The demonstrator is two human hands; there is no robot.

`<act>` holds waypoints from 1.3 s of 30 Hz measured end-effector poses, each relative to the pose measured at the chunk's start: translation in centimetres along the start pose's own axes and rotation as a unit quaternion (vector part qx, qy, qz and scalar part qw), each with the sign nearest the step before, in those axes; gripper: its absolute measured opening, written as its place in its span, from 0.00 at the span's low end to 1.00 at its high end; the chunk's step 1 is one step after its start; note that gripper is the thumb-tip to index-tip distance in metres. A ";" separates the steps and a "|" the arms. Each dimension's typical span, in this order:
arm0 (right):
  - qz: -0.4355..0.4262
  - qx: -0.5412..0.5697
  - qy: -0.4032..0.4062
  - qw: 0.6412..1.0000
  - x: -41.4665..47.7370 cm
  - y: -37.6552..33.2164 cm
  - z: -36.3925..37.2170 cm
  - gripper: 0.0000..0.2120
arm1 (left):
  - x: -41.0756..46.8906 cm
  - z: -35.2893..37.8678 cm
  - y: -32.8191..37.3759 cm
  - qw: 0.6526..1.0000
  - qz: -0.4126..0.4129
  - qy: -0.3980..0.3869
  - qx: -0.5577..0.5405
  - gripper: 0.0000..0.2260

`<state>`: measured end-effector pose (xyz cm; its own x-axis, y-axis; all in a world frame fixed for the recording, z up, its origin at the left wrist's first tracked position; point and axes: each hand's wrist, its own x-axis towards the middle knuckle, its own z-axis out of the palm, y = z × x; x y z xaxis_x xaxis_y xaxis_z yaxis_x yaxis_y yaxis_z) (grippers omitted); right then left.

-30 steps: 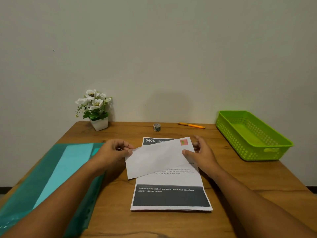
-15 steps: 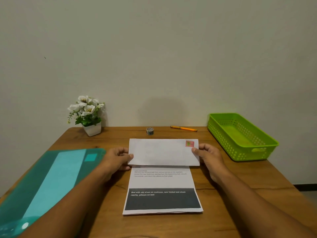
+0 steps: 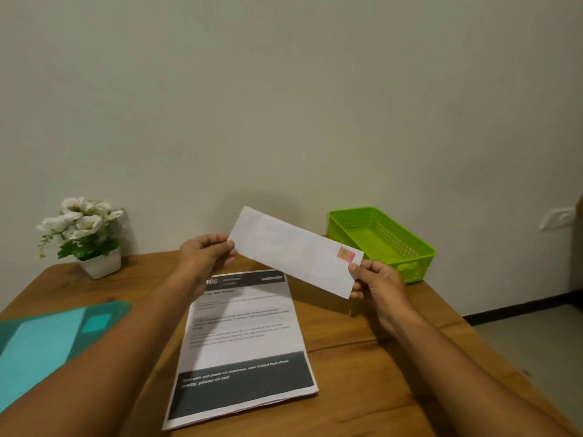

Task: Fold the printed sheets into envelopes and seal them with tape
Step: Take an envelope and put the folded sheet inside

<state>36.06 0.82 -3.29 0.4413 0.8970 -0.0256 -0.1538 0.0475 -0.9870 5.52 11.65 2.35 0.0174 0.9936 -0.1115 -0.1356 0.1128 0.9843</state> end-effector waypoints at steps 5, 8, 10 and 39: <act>-0.001 0.032 0.059 0.998 0.1 -2.3 -5.4 0.03 | 1.8 7.3 1.1 0.995 0.072 -0.044 0.052 0.07; 0.003 0.040 0.091 0.995 -0.4 -3.2 -8.7 0.05 | 2.4 11.8 1.0 0.988 0.108 -0.068 0.083 0.09; 0.008 0.038 0.116 0.993 -0.7 -3.4 -10.5 0.06 | 2.4 14.7 0.8 0.986 0.117 -0.081 0.086 0.10; 0.004 -0.027 0.171 0.985 3.0 -1.5 -6.8 0.14 | 1.0 13.2 -5.3 0.949 0.106 -0.172 0.244 0.05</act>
<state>43.59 0.47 -3.00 0.7133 0.6967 -0.0761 -0.1158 0.0101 -0.9932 19.38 12.06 -1.18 0.3740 0.9252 0.0639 0.3008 -0.1861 0.9353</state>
